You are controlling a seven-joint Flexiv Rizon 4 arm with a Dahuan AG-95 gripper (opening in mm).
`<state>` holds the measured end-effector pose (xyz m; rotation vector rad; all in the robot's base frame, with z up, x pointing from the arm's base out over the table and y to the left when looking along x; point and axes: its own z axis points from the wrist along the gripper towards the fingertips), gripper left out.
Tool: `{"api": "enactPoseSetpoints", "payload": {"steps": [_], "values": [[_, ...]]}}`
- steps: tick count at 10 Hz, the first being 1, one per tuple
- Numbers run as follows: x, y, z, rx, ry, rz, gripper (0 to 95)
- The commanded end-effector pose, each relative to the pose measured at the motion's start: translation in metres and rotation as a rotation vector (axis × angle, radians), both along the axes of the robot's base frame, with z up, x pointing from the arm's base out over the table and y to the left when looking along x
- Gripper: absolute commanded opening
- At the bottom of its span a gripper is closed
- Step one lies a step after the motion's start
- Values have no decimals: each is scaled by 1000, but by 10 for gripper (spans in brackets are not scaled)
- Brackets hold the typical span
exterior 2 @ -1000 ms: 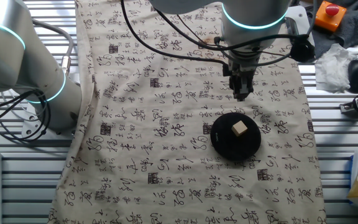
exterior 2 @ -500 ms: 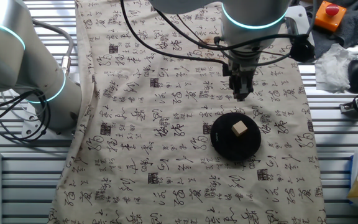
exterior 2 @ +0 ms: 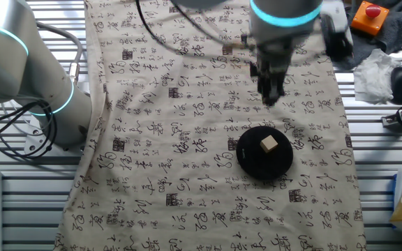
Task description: Remove the object from the scale
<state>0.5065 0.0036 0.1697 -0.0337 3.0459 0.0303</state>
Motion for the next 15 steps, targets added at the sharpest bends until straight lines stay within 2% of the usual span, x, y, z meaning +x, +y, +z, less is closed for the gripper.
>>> {"api": "enactPoseSetpoints", "payload": {"steps": [1,3,4,5,7,10,12,13,14,15], "values": [[-8,-5,0,-9,0,-24,380],[-8,-5,1,-6,-7,-30,380],[-8,-5,1,-6,-21,-30,380],[-8,-5,1,-5,-53,-33,380],[-8,-5,1,-12,-56,-25,380],[-8,-5,1,2,-39,-48,380],[-8,-5,1,-8,-36,-38,380],[-8,-5,1,-9,-37,-36,190],[-8,-5,1,-9,-37,-41,190],[-8,-5,1,-9,-37,-41,380]]}}
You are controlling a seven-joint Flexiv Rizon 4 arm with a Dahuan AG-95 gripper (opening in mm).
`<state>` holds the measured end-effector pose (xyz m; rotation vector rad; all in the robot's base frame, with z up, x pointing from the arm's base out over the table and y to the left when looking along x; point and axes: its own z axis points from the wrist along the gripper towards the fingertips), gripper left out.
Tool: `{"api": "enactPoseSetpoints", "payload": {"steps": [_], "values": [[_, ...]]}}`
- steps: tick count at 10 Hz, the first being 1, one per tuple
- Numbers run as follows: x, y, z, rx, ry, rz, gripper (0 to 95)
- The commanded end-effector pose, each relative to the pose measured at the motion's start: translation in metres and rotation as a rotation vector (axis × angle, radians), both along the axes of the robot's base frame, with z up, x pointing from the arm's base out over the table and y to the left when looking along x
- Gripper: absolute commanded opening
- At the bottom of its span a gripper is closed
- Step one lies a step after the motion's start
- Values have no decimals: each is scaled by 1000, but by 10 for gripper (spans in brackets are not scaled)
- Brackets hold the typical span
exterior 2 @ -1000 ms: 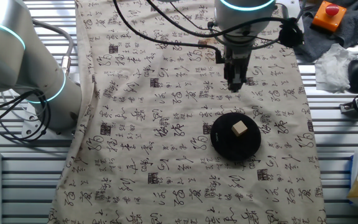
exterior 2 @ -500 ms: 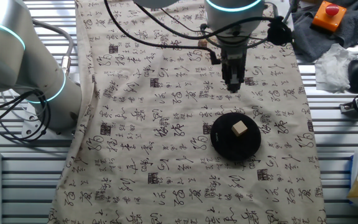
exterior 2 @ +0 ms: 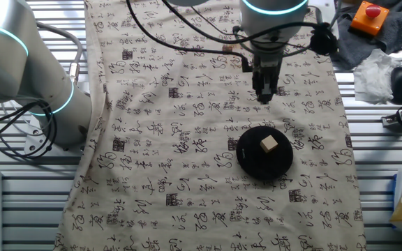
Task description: Remove the object from the scale
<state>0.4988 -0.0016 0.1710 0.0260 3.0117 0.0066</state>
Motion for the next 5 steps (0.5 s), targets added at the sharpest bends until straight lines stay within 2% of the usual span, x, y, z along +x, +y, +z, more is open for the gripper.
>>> {"api": "enactPoseSetpoints", "payload": {"steps": [1,4,5], "values": [[0,0,0,4,-4,0,380],[0,0,0,9,-6,7,380],[0,0,0,12,-10,17,570]]}}
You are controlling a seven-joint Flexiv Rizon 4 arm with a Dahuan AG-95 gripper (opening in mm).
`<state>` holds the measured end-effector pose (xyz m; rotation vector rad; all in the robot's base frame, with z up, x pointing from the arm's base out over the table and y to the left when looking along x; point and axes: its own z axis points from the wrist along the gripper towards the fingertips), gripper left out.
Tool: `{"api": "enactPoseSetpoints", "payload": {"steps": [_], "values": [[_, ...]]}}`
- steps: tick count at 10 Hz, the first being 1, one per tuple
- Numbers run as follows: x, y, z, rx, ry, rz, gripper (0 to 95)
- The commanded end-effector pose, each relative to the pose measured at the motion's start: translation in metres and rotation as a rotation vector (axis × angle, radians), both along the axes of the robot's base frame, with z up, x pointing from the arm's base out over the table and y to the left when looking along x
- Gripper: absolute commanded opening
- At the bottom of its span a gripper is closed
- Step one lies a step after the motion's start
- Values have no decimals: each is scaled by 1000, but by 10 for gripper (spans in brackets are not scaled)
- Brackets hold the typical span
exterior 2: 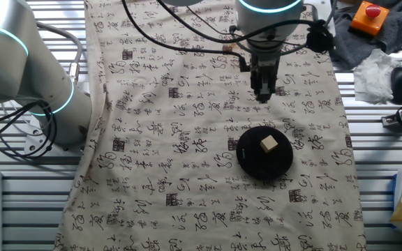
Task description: Remove the object from the scale
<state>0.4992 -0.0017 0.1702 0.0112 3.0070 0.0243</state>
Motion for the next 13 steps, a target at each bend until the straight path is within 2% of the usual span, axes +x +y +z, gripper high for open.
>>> {"api": "enactPoseSetpoints", "payload": {"steps": [1,5,10,13], "values": [[0,0,0,2,-7,13,570],[5,-9,-1,8,-17,61,570],[26,-23,-1,10,-19,117,570],[41,-33,-5,15,-26,162,570]]}}
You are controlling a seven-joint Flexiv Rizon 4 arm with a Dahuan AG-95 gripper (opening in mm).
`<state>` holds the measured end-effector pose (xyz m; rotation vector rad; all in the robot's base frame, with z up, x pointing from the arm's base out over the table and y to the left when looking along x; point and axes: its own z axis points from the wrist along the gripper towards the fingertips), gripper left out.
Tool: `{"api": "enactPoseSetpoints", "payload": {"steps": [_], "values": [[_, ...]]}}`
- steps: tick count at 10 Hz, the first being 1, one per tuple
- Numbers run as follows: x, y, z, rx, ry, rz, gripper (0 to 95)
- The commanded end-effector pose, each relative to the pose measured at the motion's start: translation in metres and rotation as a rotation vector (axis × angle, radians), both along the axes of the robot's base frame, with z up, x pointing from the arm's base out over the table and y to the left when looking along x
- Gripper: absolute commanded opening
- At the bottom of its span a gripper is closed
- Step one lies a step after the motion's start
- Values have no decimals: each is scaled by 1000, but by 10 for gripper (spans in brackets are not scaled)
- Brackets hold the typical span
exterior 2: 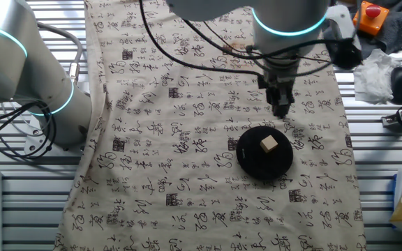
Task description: Remove the object from the scale
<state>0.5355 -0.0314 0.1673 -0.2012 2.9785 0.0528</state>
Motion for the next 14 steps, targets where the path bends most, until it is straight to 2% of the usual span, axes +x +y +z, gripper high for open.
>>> {"api": "enactPoseSetpoints", "payload": {"steps": [1,4,7,14], "values": [[9,-6,-4,10,-4,34,570],[19,-21,-11,3,1,93,570],[21,-35,-21,-4,7,137,570],[23,-50,-41,-6,29,169,570]]}}
